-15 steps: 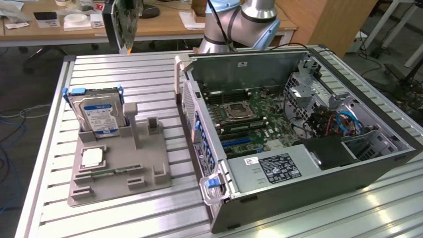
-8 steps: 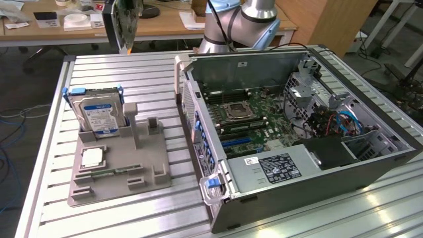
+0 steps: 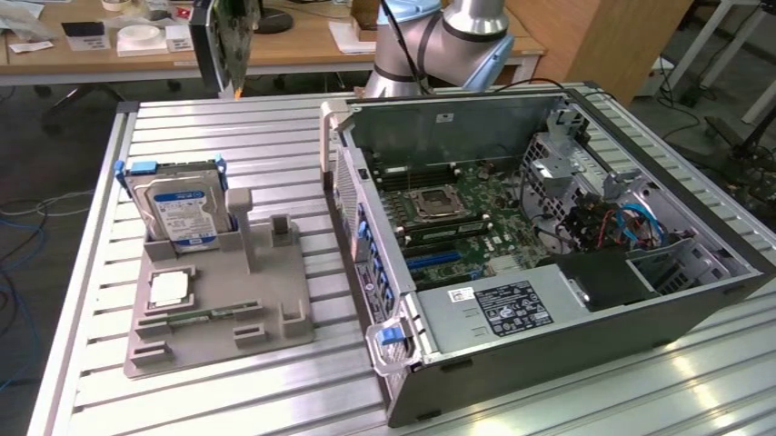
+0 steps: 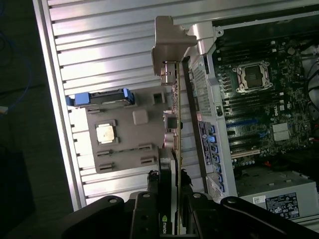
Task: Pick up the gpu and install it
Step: 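Pick up the gpu and move the gpu toward the slot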
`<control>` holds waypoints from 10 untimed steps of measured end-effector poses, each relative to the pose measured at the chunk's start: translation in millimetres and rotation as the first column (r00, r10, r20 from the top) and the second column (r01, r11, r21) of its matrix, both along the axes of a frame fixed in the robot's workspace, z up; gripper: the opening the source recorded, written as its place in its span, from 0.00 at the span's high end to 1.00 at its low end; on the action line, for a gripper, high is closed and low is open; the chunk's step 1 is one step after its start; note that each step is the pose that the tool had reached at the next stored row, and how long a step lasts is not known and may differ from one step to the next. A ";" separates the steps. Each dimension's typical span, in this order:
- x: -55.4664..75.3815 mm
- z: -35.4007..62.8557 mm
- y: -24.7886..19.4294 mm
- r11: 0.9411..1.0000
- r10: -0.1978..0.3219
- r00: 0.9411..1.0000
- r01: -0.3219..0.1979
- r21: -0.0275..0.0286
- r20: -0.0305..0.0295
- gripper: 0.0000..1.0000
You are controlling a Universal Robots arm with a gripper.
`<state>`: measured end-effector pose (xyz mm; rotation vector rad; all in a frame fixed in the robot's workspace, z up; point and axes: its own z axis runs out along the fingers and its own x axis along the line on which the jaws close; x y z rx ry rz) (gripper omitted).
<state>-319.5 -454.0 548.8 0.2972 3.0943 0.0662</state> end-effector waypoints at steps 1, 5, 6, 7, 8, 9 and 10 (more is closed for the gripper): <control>0.0 0.0 0.0 1.000 0.000 1.000 0.000 0.000 0.000 0.73; 0.0 0.0 0.0 1.000 0.000 1.000 0.000 0.000 0.000 0.73; 0.0 0.0 0.0 1.000 0.000 1.000 0.000 0.000 0.000 0.73; 0.0 0.0 0.0 1.000 0.000 1.000 0.000 0.000 0.000 0.73; 0.0 0.0 0.0 1.000 0.001 1.000 -0.001 0.000 0.000 0.73; 0.0 0.0 0.0 1.000 0.003 1.000 -0.003 0.000 0.000 0.73; 0.0 -0.1 0.0 1.000 0.006 1.000 -0.006 0.000 0.000 0.73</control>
